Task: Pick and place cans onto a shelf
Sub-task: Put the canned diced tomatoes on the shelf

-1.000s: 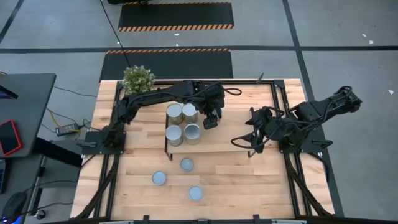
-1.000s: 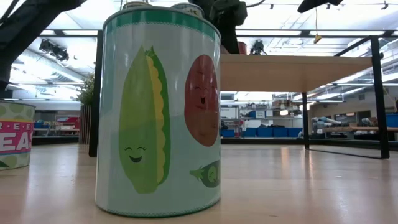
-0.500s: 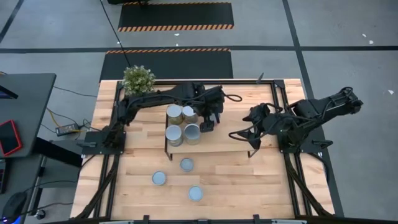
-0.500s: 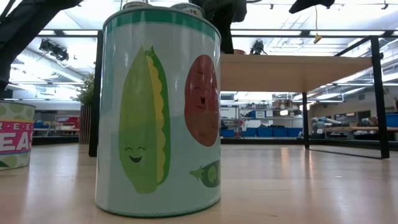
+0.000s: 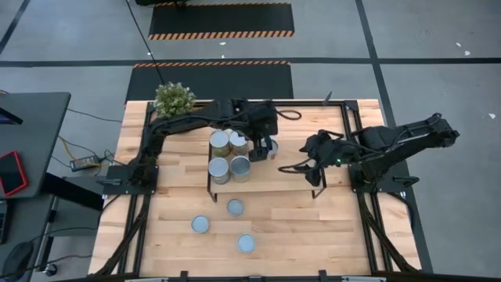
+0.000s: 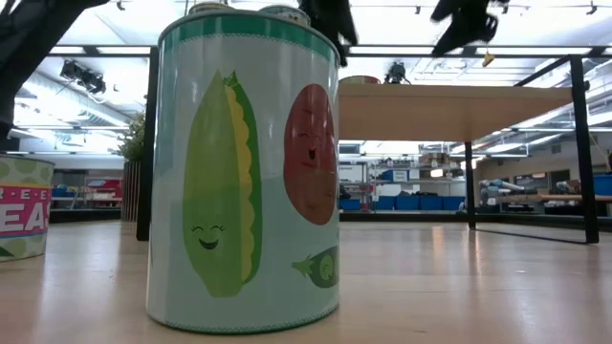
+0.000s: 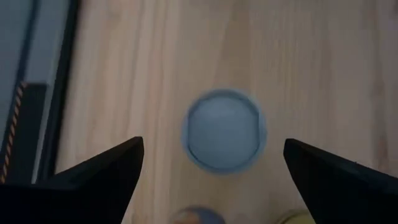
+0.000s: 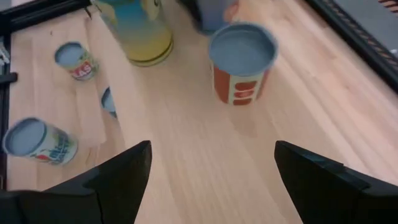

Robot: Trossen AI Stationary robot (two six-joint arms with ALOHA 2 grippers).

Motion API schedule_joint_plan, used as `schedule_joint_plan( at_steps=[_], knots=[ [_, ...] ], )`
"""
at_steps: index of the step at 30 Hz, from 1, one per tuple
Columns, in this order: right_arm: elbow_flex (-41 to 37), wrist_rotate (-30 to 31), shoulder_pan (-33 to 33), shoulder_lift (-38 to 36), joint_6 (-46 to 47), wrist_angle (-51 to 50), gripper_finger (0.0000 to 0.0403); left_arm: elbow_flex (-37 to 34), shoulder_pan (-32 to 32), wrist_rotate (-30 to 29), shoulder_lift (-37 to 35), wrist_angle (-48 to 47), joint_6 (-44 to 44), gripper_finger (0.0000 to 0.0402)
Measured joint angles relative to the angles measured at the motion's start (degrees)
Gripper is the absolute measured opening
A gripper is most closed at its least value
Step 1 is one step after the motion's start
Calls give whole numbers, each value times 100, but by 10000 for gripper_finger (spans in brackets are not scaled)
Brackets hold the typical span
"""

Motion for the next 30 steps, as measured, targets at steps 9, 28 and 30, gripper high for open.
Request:
schedule_joint_plan(
  at_steps=[9,28,30],
  knots=[
    [-519,35,-997,112,-1190,784,347,62,-102,-107,-417,414,-420,391],
    [-405,-746,-1917,1379,-2321,2153,347,63,-588,-614,-1297,345,-1167,391],
    [-302,-749,-1919,1461,-2405,2096,347,60,-629,-605,-1302,233,-1170,391]
  ],
)
